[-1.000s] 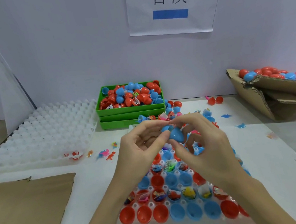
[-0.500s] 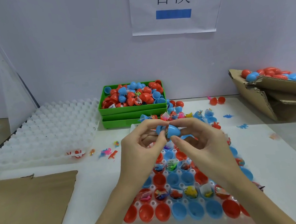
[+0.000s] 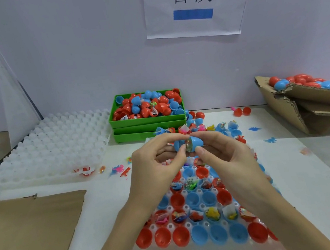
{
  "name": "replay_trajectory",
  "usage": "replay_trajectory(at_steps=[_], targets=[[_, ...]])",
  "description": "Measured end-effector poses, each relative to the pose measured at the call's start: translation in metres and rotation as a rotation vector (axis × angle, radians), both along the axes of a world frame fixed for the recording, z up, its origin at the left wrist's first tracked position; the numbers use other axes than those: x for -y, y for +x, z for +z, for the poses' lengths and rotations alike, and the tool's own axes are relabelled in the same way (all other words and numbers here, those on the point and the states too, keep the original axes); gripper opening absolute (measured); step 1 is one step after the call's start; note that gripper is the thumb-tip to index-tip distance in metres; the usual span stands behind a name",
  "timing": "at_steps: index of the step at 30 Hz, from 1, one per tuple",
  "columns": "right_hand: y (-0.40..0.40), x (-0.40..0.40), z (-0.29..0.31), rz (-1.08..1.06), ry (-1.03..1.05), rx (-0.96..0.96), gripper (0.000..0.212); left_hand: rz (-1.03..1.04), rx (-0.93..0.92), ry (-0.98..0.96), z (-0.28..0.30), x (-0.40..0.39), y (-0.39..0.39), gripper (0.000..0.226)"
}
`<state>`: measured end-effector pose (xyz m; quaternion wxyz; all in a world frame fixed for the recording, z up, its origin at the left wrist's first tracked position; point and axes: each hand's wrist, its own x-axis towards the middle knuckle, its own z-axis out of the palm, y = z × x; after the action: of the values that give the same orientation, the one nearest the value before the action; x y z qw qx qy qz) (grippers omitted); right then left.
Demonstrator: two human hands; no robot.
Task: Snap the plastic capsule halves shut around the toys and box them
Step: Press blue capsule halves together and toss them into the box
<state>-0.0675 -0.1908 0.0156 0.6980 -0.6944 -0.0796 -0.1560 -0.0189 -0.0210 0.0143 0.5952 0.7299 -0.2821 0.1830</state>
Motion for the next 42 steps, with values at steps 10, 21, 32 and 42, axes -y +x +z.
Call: replay_trajectory(at_steps=[10, 21, 32, 42], targets=[[0.0, -0.004, -0.001, -0.097, -0.095, 0.021, 0.025, -0.11, -0.045, 0.093, -0.002, -0.003, 0.003, 0.029], [-0.002, 0.0, 0.003, -0.057, -0.161, 0.074, 0.025, -0.097, 0.005, 0.074, 0.006, -0.008, 0.001, 0.037], [-0.005, -0.008, -0.001, -0.101, -0.121, 0.083, 0.037, -0.058, 0.118, 0.091, 0.005, -0.006, 0.003, 0.038], [-0.01, -0.024, -0.008, -0.359, -0.237, 0.11, 0.027, 0.085, 0.419, 0.226, -0.009, 0.007, -0.006, 0.044]])
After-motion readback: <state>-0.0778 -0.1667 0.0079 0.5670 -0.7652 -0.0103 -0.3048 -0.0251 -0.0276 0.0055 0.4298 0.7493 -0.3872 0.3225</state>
